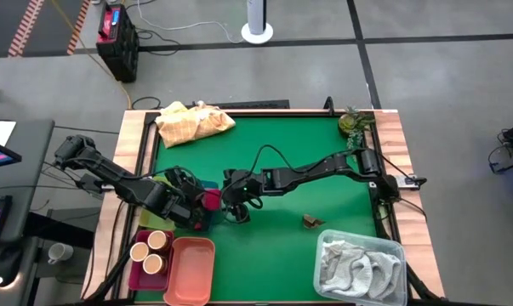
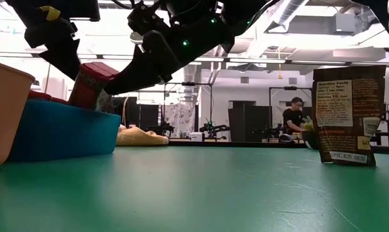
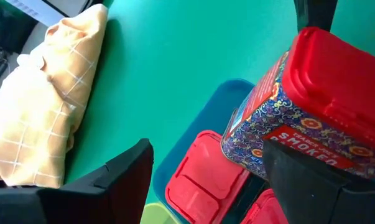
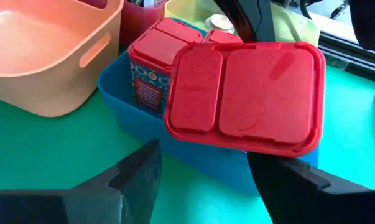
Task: Sort spices by type
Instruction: Put the red seasoning can into the blue bin
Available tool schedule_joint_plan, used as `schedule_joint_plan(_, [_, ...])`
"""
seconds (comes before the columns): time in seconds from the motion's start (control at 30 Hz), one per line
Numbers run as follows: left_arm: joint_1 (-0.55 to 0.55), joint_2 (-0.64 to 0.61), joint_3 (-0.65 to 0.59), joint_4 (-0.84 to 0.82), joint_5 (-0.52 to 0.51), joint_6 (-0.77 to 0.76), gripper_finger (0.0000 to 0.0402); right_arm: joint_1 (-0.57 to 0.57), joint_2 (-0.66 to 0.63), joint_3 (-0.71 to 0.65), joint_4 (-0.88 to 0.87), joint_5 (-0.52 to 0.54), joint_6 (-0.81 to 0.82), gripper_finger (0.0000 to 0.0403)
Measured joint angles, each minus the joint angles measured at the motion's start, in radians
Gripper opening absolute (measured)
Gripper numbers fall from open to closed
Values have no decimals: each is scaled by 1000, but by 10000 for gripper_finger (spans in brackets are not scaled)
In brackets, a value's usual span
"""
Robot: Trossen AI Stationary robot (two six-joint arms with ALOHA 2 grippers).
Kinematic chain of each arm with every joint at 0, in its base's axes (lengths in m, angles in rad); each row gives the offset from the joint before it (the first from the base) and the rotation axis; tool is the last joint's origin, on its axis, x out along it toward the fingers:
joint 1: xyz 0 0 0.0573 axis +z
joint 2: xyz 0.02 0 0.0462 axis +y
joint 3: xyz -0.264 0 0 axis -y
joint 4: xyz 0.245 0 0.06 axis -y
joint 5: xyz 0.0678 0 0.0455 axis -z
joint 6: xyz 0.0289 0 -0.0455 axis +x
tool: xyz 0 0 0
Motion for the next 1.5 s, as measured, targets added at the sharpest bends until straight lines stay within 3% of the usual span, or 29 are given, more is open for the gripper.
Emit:
schedule_joint_plan(0.63, [0,-1,0,25,63,9,290,10,2,58,-51,-11,47,277])
schedule_joint_plan(1.27, [0,2,-1,20,54,25,290,-2,0,63,-70,0,175,277])
schedule_joint_plan(1.5, [0,1,-1,43,128,70,290,-1,0,63,-69,-1,245,277])
